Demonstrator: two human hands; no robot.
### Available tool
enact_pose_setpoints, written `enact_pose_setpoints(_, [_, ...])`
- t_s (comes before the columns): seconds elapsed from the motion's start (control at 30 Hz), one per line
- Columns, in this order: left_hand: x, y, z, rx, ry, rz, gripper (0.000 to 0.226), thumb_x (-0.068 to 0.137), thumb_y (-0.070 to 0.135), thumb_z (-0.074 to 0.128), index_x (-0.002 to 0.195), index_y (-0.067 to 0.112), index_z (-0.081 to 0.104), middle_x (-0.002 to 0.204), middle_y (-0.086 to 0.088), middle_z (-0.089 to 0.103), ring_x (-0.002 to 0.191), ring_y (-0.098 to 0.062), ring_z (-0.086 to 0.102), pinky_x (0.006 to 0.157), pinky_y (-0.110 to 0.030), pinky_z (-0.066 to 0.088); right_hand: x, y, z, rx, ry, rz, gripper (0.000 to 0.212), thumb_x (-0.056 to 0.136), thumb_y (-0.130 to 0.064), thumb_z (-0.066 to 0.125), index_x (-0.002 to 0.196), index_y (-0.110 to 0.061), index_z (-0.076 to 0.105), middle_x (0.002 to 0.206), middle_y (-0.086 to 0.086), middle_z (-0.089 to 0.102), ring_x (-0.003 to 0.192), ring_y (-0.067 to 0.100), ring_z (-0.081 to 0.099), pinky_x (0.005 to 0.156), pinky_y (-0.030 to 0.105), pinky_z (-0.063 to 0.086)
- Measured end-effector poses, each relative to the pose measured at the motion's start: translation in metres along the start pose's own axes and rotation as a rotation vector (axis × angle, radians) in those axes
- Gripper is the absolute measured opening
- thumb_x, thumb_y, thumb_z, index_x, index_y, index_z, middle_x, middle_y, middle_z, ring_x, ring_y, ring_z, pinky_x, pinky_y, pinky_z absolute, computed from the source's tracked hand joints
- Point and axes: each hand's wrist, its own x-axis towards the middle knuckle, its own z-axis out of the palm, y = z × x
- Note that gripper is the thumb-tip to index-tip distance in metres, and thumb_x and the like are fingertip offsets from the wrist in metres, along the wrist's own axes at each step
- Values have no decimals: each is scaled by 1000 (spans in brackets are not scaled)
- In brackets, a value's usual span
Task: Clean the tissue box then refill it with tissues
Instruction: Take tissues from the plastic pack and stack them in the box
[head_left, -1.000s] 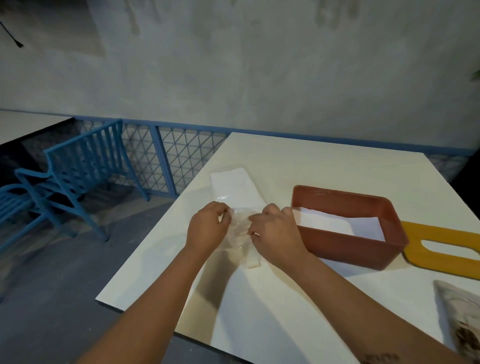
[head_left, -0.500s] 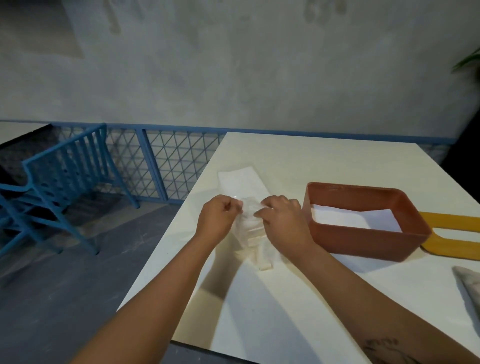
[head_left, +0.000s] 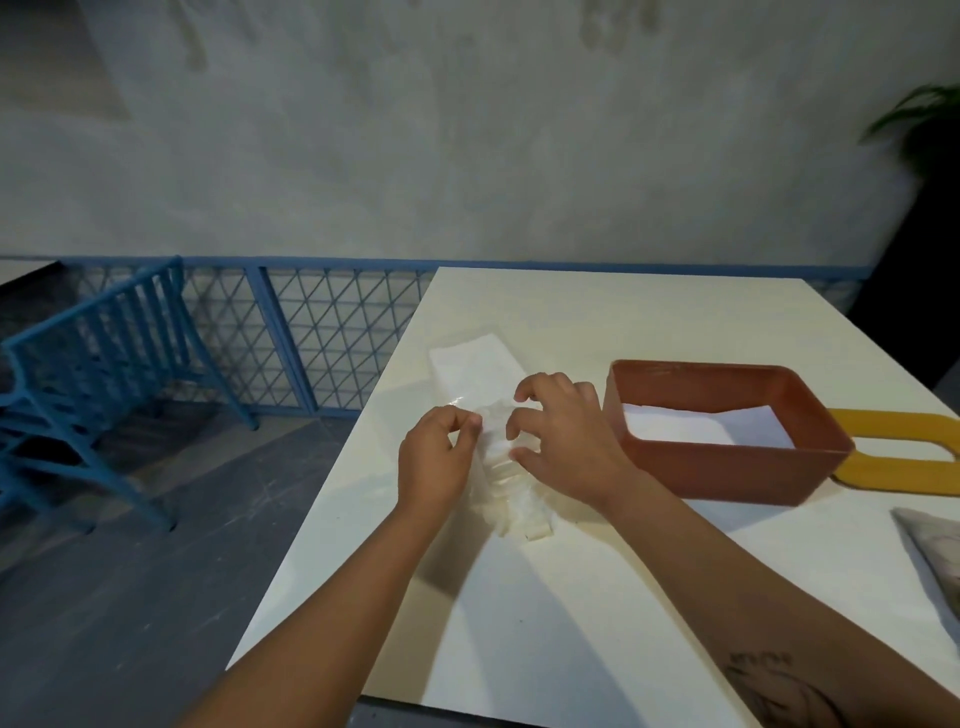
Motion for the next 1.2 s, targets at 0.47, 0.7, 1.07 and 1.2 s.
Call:
enact_pose_setpoints(0.47, [-9,-6,13,453,-164,137,80,66,43,78,133,21,40,141,9,40,130,-12,37,102,-28,22,1,-2,12,-84,171,-23,13,64,-10,80,59,-18,70,106,7,66,110,23,45,75,39,44])
enact_pose_setpoints(0.7, [-6,-15,15,423,-80,173,63,69,35,76,126,26,50,143,9,40,133,-11,35,100,-23,17,-23,-5,7,-100,300,-100,16,68,-13,77,58,-18,65,98,8,65,113,24,49,83,38,33])
enact_pose_setpoints(1.07, [-8,-17,14,447,-107,212,55,75,24,69,127,27,51,142,10,42,133,-9,36,105,-29,17,-29,0,20,-259,92,-62,28,62,-21,75,90,-19,71,122,13,61,124,28,38,96,50,28])
enact_pose_setpoints(1.2, [-11,-11,13,511,-152,160,56,79,21,67,131,28,46,146,10,38,136,-8,32,112,-34,12,-33,-2,21,-250,183,-104,17,69,-8,71,85,-16,71,121,14,62,124,29,40,95,49,32])
